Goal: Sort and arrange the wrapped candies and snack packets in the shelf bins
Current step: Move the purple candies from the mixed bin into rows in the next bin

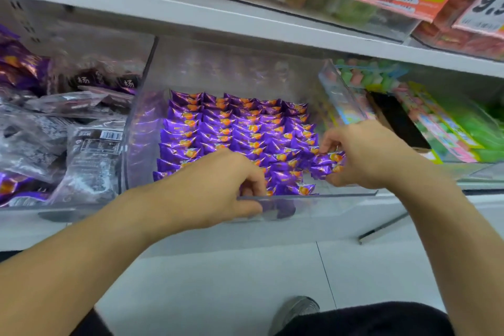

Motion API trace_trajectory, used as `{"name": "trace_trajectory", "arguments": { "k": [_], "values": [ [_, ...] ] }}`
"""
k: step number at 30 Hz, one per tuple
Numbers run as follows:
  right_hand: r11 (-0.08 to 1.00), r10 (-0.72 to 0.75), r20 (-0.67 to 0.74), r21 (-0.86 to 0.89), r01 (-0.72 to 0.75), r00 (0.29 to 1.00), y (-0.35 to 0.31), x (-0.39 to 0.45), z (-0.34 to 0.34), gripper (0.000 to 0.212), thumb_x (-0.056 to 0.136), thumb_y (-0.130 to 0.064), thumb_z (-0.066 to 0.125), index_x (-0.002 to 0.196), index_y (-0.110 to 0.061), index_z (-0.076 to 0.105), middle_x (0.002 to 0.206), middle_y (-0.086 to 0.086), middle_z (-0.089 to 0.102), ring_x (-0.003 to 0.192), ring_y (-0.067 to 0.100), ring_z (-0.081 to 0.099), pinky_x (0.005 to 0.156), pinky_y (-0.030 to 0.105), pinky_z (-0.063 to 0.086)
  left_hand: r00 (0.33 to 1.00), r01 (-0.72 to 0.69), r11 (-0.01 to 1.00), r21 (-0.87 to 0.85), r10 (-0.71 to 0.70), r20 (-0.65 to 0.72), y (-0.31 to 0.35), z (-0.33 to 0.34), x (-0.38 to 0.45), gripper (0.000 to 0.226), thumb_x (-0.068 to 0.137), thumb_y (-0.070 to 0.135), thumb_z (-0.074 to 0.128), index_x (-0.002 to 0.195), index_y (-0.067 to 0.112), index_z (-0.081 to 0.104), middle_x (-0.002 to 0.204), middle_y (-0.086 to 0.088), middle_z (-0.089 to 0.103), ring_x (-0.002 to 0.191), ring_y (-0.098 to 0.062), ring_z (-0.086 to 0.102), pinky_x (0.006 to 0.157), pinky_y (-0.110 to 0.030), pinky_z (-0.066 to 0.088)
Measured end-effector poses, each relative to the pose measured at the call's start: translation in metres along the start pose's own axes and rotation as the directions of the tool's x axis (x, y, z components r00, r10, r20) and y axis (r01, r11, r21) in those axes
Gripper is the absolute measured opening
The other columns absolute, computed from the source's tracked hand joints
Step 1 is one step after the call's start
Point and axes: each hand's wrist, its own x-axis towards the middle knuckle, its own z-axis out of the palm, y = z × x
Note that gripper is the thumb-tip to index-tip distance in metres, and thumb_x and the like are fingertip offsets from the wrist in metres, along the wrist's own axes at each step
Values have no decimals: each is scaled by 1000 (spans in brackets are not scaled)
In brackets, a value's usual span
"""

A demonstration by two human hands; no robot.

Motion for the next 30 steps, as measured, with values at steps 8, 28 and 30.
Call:
{"name": "trace_trajectory", "arguments": {
  "k": [8,28,30],
  "values": [
    [975,6,99,-222,16,995,-15,11,10,51,71,-50,80,117,-38,63,107,-11,68,104,19,62,94,34,34,999,-31,999,20,32,-32,-3,6,-2,8,83,40,71,82,33,67,73,16,63,71,5,54,63,-21,47],
    [996,-5,46,-89,9,999,-7,14,29,30,69,-34,88,91,-30,68,93,-3,64,87,25,63,71,36,53,994,-78,997,7,79,-70,-7,7,-6,11,86,43,66,84,32,69,75,18,61,84,3,53,64,-16,42],
    [994,-18,54,-105,24,998,-6,14,29,30,70,-32,88,90,-28,66,91,-2,62,85,26,62,69,37,52,995,-75,997,7,75,-70,-7,8,-6,11,86,43,66,83,32,69,75,17,62,84,3,53,64,-17,42]
  ]
}}
